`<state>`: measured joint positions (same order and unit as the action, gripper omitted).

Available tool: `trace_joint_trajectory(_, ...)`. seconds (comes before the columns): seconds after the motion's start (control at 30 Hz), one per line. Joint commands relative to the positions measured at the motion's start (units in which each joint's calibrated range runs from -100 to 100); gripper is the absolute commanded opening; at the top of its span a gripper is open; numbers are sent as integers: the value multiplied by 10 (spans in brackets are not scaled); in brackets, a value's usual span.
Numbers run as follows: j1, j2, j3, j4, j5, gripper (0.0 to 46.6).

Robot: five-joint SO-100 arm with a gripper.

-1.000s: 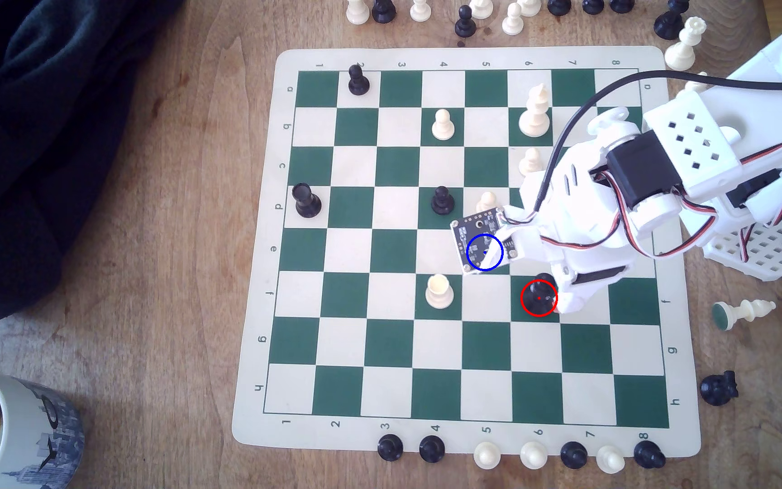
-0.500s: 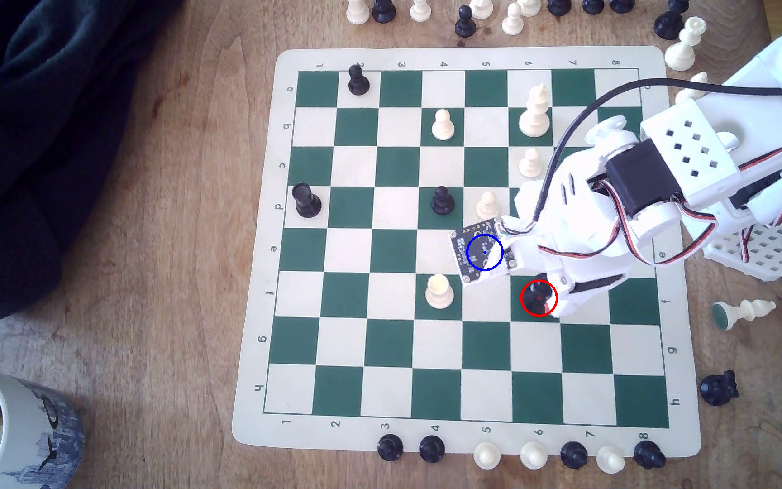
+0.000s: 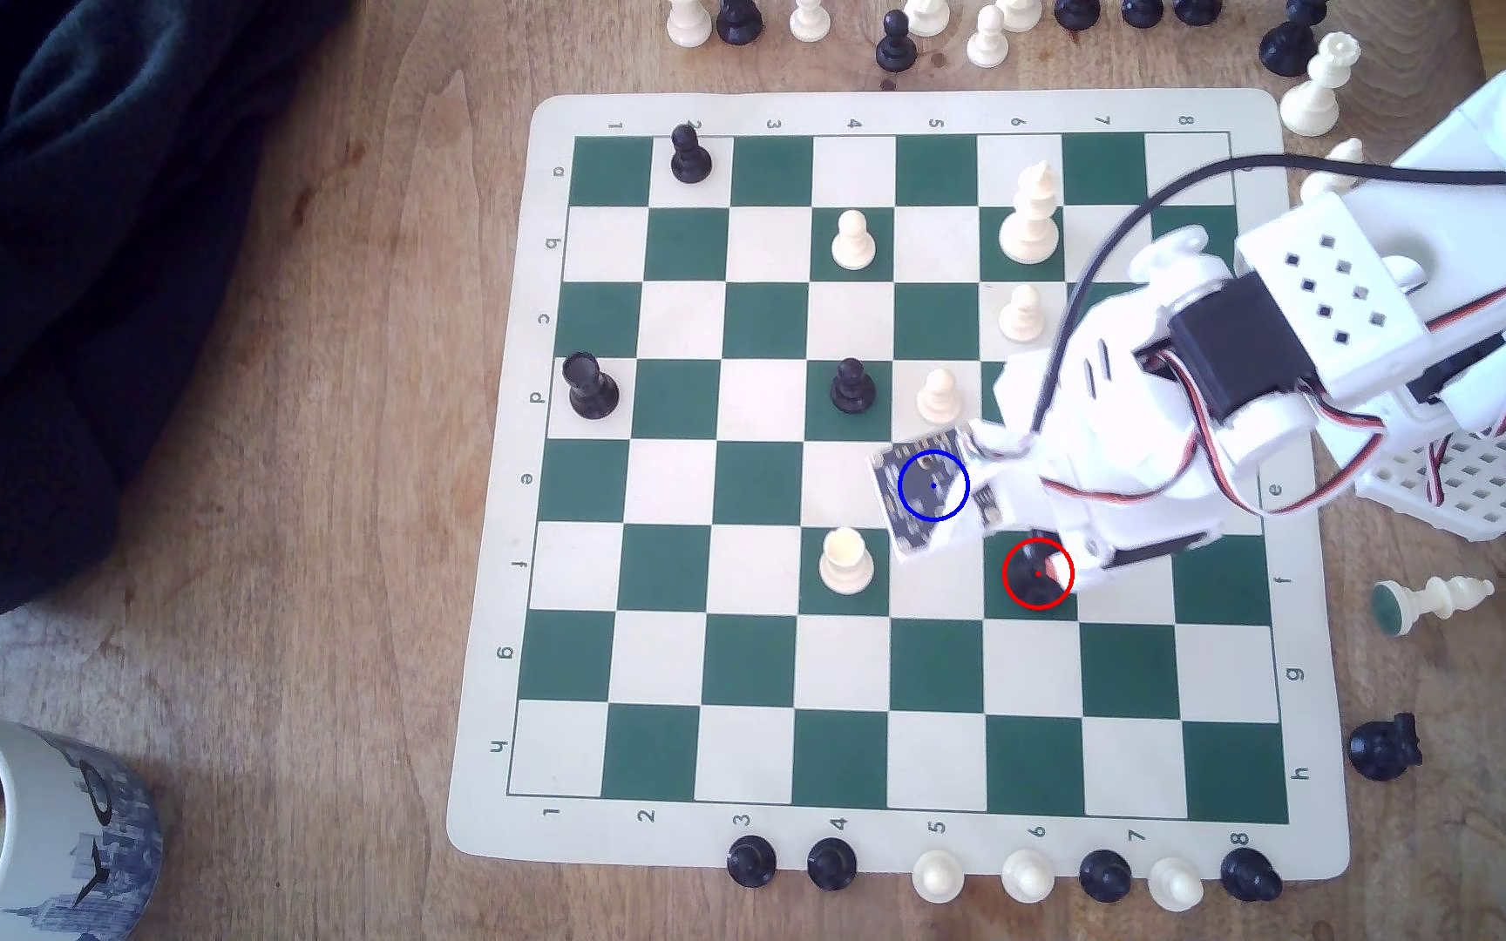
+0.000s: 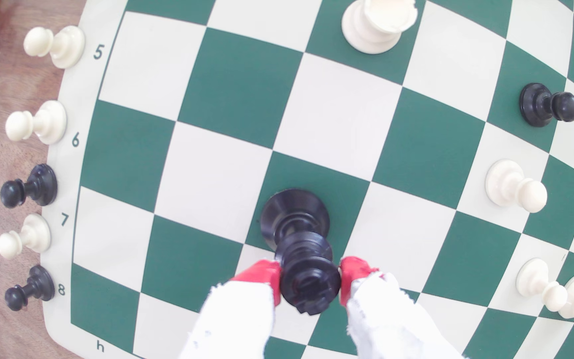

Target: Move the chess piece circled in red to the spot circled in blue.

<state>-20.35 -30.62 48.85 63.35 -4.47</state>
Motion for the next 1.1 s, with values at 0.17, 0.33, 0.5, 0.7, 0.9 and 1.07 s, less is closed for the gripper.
trace_joint_trajectory(0.17,-14,-47,-116,53,-13,56)
trace_joint_trajectory(0.33,-10,-35,-184,78,-13,30)
trace_joint_trajectory(0.5,33,10,-209,73,-4,30)
trace_joint_trajectory(0.7,73,60,-209,49,5,30)
trace_joint_trajectory(0.9,99,97,-209,25,14,31)
trace_joint_trajectory(1.07,116,122,-209,14,19,31)
